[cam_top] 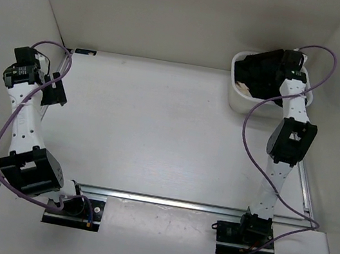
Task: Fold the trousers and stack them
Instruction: Grab the trousers from the pile, then move the trousers to the center of the board
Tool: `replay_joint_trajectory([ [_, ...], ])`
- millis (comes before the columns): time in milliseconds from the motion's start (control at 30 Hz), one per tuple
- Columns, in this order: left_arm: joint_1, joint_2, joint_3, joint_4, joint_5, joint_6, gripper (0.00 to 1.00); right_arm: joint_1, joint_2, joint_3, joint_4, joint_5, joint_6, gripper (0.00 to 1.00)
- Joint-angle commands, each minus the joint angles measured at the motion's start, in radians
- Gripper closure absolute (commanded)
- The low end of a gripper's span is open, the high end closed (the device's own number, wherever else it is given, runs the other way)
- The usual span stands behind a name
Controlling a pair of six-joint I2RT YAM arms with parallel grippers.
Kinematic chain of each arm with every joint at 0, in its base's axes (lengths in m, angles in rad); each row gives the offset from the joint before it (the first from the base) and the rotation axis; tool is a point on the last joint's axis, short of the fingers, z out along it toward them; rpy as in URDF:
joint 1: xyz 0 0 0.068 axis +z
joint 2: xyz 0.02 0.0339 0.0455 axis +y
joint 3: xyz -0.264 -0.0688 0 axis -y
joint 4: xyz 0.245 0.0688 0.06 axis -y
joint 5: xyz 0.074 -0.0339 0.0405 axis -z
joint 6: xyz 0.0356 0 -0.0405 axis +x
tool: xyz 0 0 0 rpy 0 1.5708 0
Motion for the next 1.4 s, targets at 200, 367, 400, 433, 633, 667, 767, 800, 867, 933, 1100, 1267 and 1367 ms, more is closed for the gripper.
replay_joint_trajectory([
  [200,-0.004,-0.013,-0.035,0.001,0.022,0.0,0.19,0.158,-0.504,-0.035,0.087,0.053,-0.045,1.0],
  [367,-0.004,-0.045,-0.067,0.001,0.066,0.0,0.17,0.434,-0.709,-0.045,0.266,0.127,-0.092,1.0],
  [400,-0.004,-0.045,-0.067,-0.009,0.078,0.0,0.17,0.547,-0.709,-0.033,0.303,0.139,-0.104,1.0],
  [433,-0.004,-0.045,-0.067,-0.009,0.078,0.0,0.17,0.606,-0.719,-0.021,0.344,0.139,-0.13,1.0],
  [633,-0.004,-0.079,-0.047,-0.029,0.1,0.0,0.16,0.94,-0.537,0.16,0.688,0.139,-0.143,1.0],
  [667,-0.004,-0.091,-0.047,-0.038,0.1,0.0,0.16,0.975,-0.509,0.189,0.717,0.148,-0.12,1.0],
  [767,-0.004,-0.116,-0.047,-0.038,0.1,0.0,0.15,1.0,-0.452,0.226,0.803,0.205,-0.04,1.0],
  [800,-0.004,-0.116,-0.047,-0.048,0.1,0.0,0.15,1.0,-0.443,0.226,0.816,0.22,-0.014,1.0],
  [867,-0.004,-0.14,-0.047,-0.048,0.091,0.0,0.14,1.0,-0.43,0.214,0.836,0.225,0.037,1.0],
  [933,-0.004,-0.154,-0.056,-0.048,0.091,0.0,0.14,1.0,-0.43,0.214,0.822,0.179,0.037,1.0],
  [1100,-0.004,-0.164,-0.056,-0.048,0.08,0.0,0.12,0.994,-0.414,0.224,0.851,0.029,0.12,1.0],
  [1267,-0.004,-0.131,0.014,-0.071,0.071,0.0,0.12,1.066,-0.355,0.294,1.073,-0.197,0.207,1.0],
  [1367,-0.004,-0.14,0.014,-0.071,0.071,0.0,0.12,1.097,-0.366,0.303,1.15,-0.254,0.287,1.0],
])
